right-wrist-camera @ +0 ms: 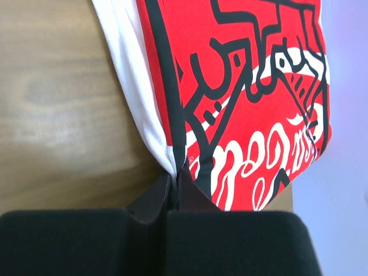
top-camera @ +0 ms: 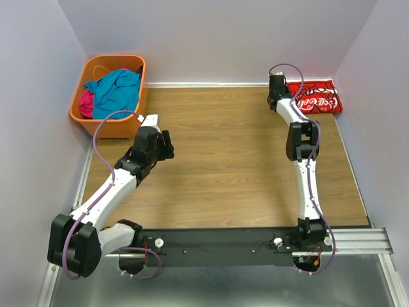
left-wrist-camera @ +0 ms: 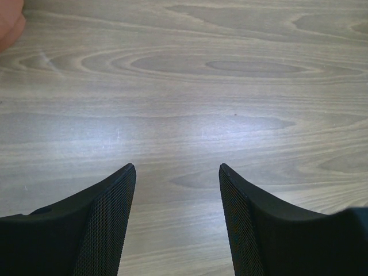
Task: Fold and stack the t-shirts
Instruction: Neatly place the folded tshirt to the corner, then reset both grippers
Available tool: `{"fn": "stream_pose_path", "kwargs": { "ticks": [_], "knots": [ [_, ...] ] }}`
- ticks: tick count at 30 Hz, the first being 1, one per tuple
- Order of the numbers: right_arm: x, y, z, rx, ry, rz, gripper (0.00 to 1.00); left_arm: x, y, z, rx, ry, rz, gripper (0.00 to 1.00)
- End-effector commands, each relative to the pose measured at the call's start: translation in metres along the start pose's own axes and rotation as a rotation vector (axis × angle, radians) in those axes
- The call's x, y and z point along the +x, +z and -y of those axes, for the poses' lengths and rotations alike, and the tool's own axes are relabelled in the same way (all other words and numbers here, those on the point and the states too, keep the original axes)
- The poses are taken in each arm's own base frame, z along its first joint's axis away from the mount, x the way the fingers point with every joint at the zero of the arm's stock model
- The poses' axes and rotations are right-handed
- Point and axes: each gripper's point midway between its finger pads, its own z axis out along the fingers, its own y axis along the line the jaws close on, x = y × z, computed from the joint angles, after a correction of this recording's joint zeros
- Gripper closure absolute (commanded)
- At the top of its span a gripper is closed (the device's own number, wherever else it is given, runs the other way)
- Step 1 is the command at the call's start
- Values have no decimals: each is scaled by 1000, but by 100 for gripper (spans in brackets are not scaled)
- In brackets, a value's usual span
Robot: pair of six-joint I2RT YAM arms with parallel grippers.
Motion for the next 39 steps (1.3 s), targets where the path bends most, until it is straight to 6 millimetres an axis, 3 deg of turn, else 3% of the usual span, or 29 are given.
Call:
{"fn": "stream_pose_path", "kwargs": {
  "ticks": [1,4,7,9,10,12,13,14,15,16,17,18,19,21,22,23,24,26,27,29,30,31,32,33,34,36,39],
  "knots": [
    [2,20,-31,-62,-7,34,95,-4,-4,-5,-37,-27,-3,33],
    [-15,9,-22,-51,35,65,75,-4,-6,-6,-42,-26,-1,33],
    [-11,-8,-26,-85,44,53,52,-7,-11,-4,-29,-31,17,32],
    [-15,-35,-18,-99,76,55,40,-12,-15,-4,-23,-28,45,29],
    [-38,-59,2,-110,128,105,38,-15,-18,-4,-21,-25,58,24],
    [-47,-90,1,-164,154,137,32,-23,-23,-4,-19,-17,89,20],
    [-38,-104,-6,-208,176,126,28,-30,-28,-4,-17,-4,116,18],
    [-43,-118,-1,-224,205,141,26,-34,-32,-4,-14,3,134,15],
    [-66,-154,26,-236,267,210,21,-38,-35,-4,-16,10,149,13],
    [-52,-164,23,-260,273,192,20,-47,-44,-5,-16,22,186,13],
    [-54,-178,28,-280,342,199,20,-52,-48,-6,-21,27,206,11],
    [-67,-213,62,-285,420,261,14,-54,-54,-8,-27,33,214,7],
    [-52,-222,61,-308,466,238,7,-69,-67,-8,-32,36,264,6],
    [-49,-255,86,-328,525,283,0,-79,-84,-10,-47,33,288,2],
    [-54,-291,126,-317,605,363,0,-97,-102,-12,-60,23,351,2],
    [-35,-298,125,-326,599,351,0,-101,-112,-13,-67,22,366,2],
    [-33,-334,162,-311,656,432,0,-115,-131,-17,-81,3,432,2],
    [-2,-350,170,-311,696,435,0,-124,-149,-23,-100,-19,485,2],
    [8,-385,199,-315,744,527,0,-130,-166,-29,-115,-46,539,2],
    [27,-413,216,-333,781,597,0,-131,-179,-35,-127,-72,587,2],
    [47,-413,211,-329,786,587,0,-132,-185,-38,-132,-89,616,2],
    [58,-419,219,-310,819,603,0,-129,-193,-46,-151,-109,649,2],
    [74,-444,240,-297,875,685,0,-128,-196,-49,-158,-119,669,2],
    [94,-456,248,-286,912,727,0,-124,-203,-56,-170,-143,699,2],
    [99,-449,240,-289,896,702,0,-122,-207,-59,-177,-154,712,2],
    [117,-466,249,-295,930,759,0,-116,-212,-66,-187,-180,738,2],
    [136,-470,244,-312,944,763,0,-108,-225,-77,-197,-228,800,1]
  ]
}}
